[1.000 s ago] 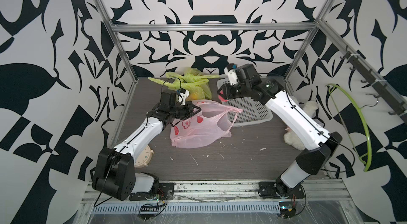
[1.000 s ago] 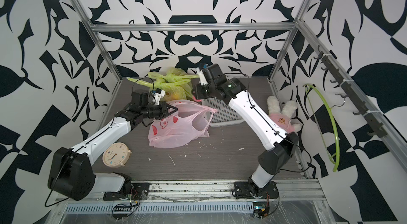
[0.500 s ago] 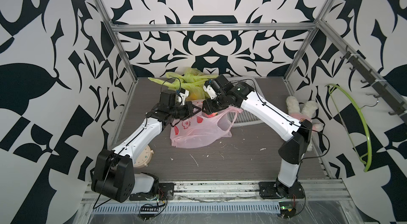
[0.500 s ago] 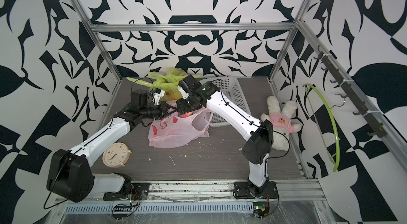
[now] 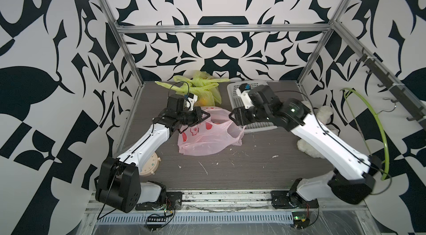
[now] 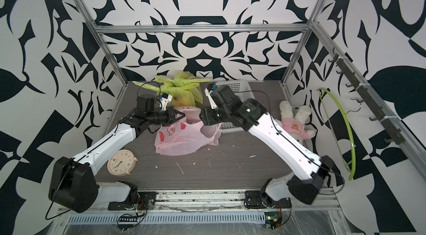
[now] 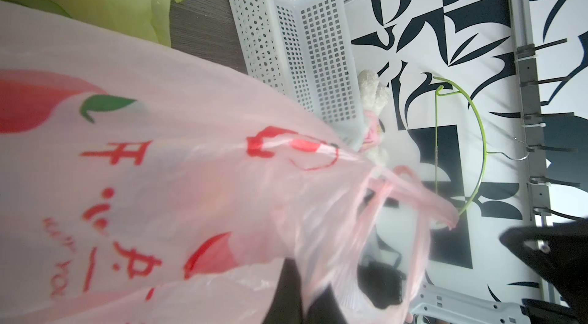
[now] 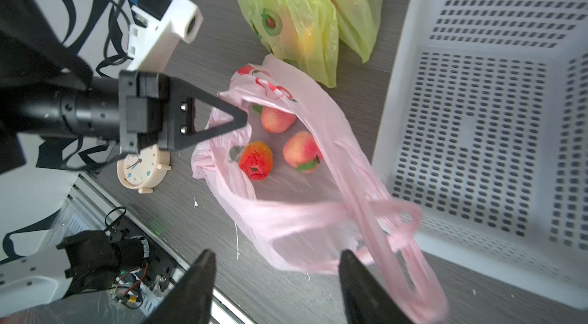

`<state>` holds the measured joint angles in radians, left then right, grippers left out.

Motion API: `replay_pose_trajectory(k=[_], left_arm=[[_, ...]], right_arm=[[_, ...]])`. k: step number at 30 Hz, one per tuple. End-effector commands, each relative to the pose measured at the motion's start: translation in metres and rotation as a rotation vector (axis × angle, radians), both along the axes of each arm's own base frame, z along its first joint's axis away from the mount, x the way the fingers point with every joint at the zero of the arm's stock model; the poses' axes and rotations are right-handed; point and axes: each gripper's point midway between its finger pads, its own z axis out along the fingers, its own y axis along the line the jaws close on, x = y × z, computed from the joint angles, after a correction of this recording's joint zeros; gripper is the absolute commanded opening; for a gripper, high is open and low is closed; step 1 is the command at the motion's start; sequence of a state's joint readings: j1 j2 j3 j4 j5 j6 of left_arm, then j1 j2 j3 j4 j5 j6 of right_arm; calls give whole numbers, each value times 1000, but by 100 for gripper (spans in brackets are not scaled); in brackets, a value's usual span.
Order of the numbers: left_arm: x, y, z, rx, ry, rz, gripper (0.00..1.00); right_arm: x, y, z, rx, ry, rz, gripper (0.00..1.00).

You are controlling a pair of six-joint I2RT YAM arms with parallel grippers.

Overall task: Place the peach into a plastic bag & tie a knot
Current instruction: Place the peach in the plastic bag, then cross the plastic bag at the center of the board.

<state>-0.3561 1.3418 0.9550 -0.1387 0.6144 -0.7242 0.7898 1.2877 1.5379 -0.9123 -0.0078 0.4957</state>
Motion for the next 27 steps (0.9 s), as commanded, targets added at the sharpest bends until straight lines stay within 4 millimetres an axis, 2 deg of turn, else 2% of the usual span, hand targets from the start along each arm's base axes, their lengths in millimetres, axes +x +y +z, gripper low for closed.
replay_pose_trajectory(k=[1,3,5,8,10,16,21,25,27], left_arm=[[-1,-2,6,-2,-28,-13,0],[-2,-1,6,0,-28,-12,0],[-1,-1,6,2,-26,-10,0],[-1,-1,6,2,-24,-7,0],[-1,-1,7,-1,-21,-6,0],[-3,-1,6,-2,-14,-6,0],[-5,0,6,-2,-11,-5,0],[-7,0,5,2,-6,-4,0],[-7,0,5,6,-4,-3,0]], right_arm=[[-15,-23,-22,44,51,-114,45],[-25,-27,-41,74,91,-128,41],[-31,-24,-60,111,131,-127,43],[-28,-18,-82,123,158,-142,56],[-21,-14,-88,127,149,-151,62],[12,-12,-98,113,116,-207,65],[42,-7,-107,207,125,-218,59],[59,6,-87,310,66,-173,53],[62,12,-74,332,42,-144,44]])
